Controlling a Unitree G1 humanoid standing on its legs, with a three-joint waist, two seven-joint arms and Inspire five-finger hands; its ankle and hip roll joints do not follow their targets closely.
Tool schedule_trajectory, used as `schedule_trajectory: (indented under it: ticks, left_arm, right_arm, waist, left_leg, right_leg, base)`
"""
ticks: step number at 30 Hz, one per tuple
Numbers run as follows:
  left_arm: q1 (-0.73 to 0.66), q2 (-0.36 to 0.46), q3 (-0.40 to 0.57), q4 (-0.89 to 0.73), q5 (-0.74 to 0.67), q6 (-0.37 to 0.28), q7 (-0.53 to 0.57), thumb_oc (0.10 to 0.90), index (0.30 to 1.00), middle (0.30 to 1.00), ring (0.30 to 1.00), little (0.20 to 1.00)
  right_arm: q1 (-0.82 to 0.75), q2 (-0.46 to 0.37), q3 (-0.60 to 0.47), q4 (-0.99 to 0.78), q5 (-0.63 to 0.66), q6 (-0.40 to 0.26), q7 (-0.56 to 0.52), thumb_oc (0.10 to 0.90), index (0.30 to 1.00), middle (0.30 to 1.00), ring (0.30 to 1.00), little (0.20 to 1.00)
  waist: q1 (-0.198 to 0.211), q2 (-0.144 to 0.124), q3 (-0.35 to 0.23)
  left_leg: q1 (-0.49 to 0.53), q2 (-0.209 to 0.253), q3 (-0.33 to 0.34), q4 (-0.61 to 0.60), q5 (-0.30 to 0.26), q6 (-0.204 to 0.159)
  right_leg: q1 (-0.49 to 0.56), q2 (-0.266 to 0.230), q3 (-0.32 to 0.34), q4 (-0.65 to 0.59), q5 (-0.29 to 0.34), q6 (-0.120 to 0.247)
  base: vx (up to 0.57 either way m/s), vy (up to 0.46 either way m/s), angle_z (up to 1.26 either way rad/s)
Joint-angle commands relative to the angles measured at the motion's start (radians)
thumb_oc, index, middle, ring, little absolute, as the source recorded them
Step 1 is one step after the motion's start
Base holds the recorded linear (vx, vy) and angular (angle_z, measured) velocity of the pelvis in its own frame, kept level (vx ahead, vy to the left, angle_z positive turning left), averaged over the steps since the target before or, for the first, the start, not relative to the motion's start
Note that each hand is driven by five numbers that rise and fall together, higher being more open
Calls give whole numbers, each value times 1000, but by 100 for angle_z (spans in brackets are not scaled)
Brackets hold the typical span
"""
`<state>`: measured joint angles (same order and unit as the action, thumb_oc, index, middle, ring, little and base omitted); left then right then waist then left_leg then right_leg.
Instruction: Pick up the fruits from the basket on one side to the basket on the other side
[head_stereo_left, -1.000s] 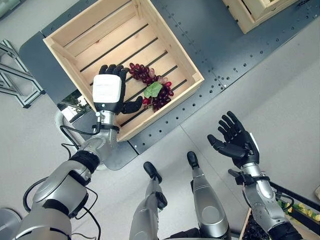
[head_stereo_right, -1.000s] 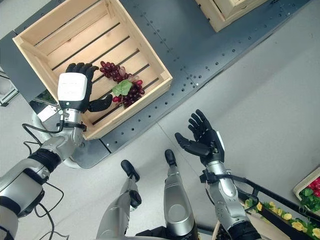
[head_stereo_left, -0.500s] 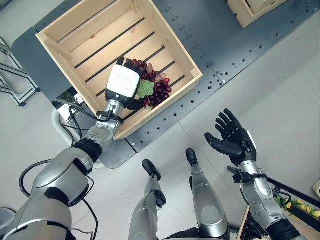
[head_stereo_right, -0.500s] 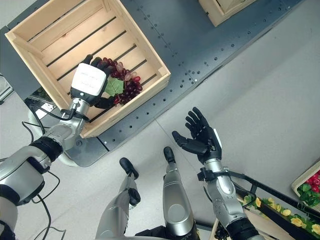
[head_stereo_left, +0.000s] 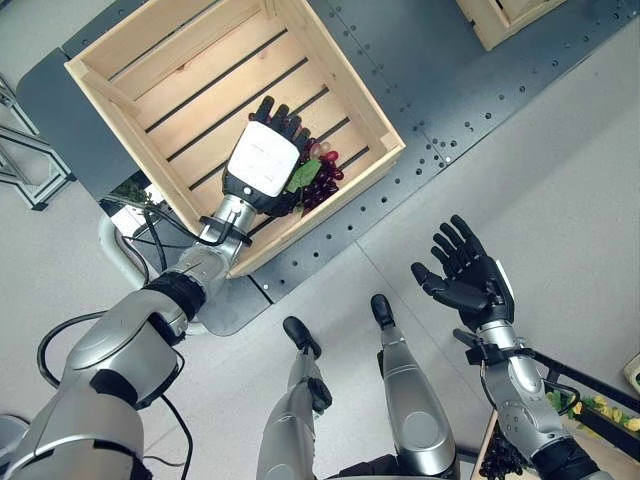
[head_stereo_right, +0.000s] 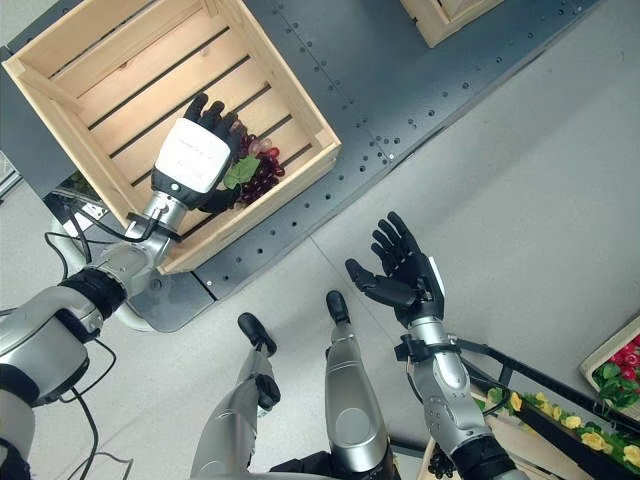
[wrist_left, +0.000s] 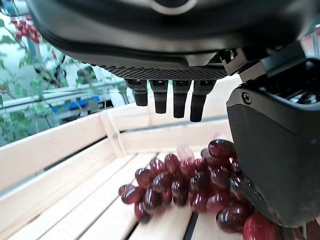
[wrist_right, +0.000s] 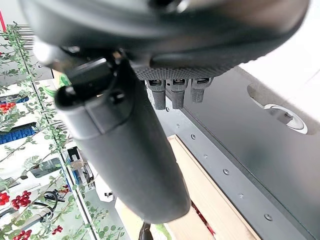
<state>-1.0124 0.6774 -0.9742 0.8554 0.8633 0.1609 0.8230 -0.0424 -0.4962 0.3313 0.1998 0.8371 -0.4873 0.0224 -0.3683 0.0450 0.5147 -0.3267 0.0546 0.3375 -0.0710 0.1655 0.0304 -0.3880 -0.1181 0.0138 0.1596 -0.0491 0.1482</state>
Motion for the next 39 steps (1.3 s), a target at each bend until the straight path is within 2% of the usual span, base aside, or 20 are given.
schedule_trajectory:
  ticks: [1, 5, 7, 8, 9, 10, 12, 16, 18, 25, 28, 34, 36, 39]
  left_arm:
    - [-168, 59, 79, 47, 52, 40, 89, 800, 900, 900, 900, 900]
    - [-180, 62, 64, 50, 63, 76, 43, 800, 900, 900, 900, 900]
    - [-192, 67, 55, 58, 75, 63, 20, 800, 900, 900, 900, 900]
    - [-200, 66, 47, 66, 105, 17, 1, 800, 900, 900, 900, 900]
    - [-203, 67, 40, 61, 115, 16, -12, 800, 900, 900, 900, 900]
    - [-207, 62, 29, 55, 134, -21, -59, 800, 900, 900, 900, 900]
    - [-215, 57, -1, 45, 152, -48, -124, 800, 900, 900, 900, 900]
    - [-230, 49, -51, 39, 144, -142, -249, 800, 900, 900, 900, 900]
    - [-234, 46, -66, 27, 141, -149, -295, 800, 900, 900, 900, 900]
    - [-260, 19, -93, 26, 148, -166, -340, 800, 900, 900, 900, 900]
    - [-275, 11, -99, 38, 144, -150, -334, 800, 900, 900, 900, 900]
    - [-289, -7, -95, 79, 137, -116, -239, 800, 900, 900, 900, 900]
    - [-295, -13, -93, 94, 132, -137, -213, 800, 900, 900, 900, 900]
    - [-302, -28, -98, 109, 127, -165, -238, 800, 900, 900, 900, 900]
  right_arm:
    - [-5, -1, -53, -82, 41, -125, 33, 800, 900, 900, 900, 900]
    - [-6, -5, -48, -92, 45, -124, 35, 800, 900, 900, 900, 900]
    - [-8, -5, -47, -95, 45, -122, 32, 800, 900, 900, 900, 900]
    - [-10, -5, -44, -98, 43, -122, 26, 800, 900, 900, 900, 900]
    - [-9, -5, -45, -97, 43, -123, 26, 800, 900, 900, 900, 900]
    - [-12, -2, -46, -101, 41, -121, 18, 800, 900, 900, 900, 900]
    - [-17, -6, -48, -101, 43, -117, 12, 800, 900, 900, 900, 900]
    - [-30, -18, -46, -97, 41, -111, 0, 800, 900, 900, 900, 900]
    - [-35, -23, -46, -96, 39, -110, -5, 800, 900, 900, 900, 900]
    - [-46, -26, -45, -84, 45, -123, -5, 800, 900, 900, 900, 900]
    - [-48, -26, -42, -83, 47, -128, -8, 800, 900, 900, 900, 900]
    - [-51, -20, -32, -74, 44, -144, -8, 800, 900, 900, 900, 900]
    - [-48, -20, -29, -67, 47, -154, 2, 800, 900, 900, 900, 900]
    - [-55, -22, -25, -65, 46, -157, 4, 800, 900, 900, 900, 900]
  waist:
    - [-21, -55, 5]
    - [-25, -54, 5]
    - [-26, -55, 5]
    - [-28, -55, 5]
    - [-28, -55, 5]
    - [-29, -54, 5]
    - [-32, -50, 5]
    - [-40, -38, 5]
    - [-44, -34, 5]
    - [-55, -27, 5]
    - [-58, -27, 5]
    - [-64, -31, 5]
    - [-66, -32, 5]
    - [-69, -33, 5]
  left_leg:
    - [44, 122, 34, 174, -122, -126]
    - [48, 122, 37, 166, -118, -126]
    - [53, 124, 41, 163, -117, -127]
    - [57, 124, 43, 163, -119, -127]
    - [56, 125, 44, 162, -118, -128]
    - [53, 125, 44, 163, -118, -127]
    - [54, 124, 47, 159, -115, -128]
    - [55, 120, 56, 155, -112, -129]
    - [57, 119, 62, 151, -111, -129]
    - [39, 119, 76, 150, -106, -130]
    - [23, 122, 79, 159, -105, -133]
    - [9, 124, 88, 151, -98, -137]
    - [4, 125, 88, 153, -97, -139]
    - [-4, 125, 86, 156, -95, -141]
  right_leg:
    - [-43, 40, -32, -16, 109, -57]
    - [-40, 41, -33, -20, 110, -56]
    - [-38, 41, -34, -21, 110, -55]
    - [-35, 41, -35, -23, 111, -55]
    - [-37, 41, -36, -23, 111, -55]
    - [-41, 40, -36, -21, 112, -54]
    - [-41, 41, -35, -24, 114, -54]
    - [-44, 38, -33, -29, 117, -53]
    - [-46, 36, -31, -30, 117, -52]
    - [-69, 34, -25, -28, 119, -53]
    - [-85, 33, -25, -23, 120, -55]
    - [-108, 37, -24, -18, 124, -56]
    - [-113, 39, -23, -14, 122, -57]
    - [-125, 42, -21, -3, 119, -58]
  base:
    - [0, 0, 0]
    - [0, 0, 0]
    - [0, 0, 0]
    - [0, 0, 0]
    - [0, 0, 0]
    - [0, 0, 0]
    - [0, 0, 0]
    - [0, 0, 0]
    - [18, 20, 0]
    - [7, 3, -3]
    - [6, -7, -3]
    - [3, -1, -2]
    - [0, 0, 0]
    - [0, 0, 0]
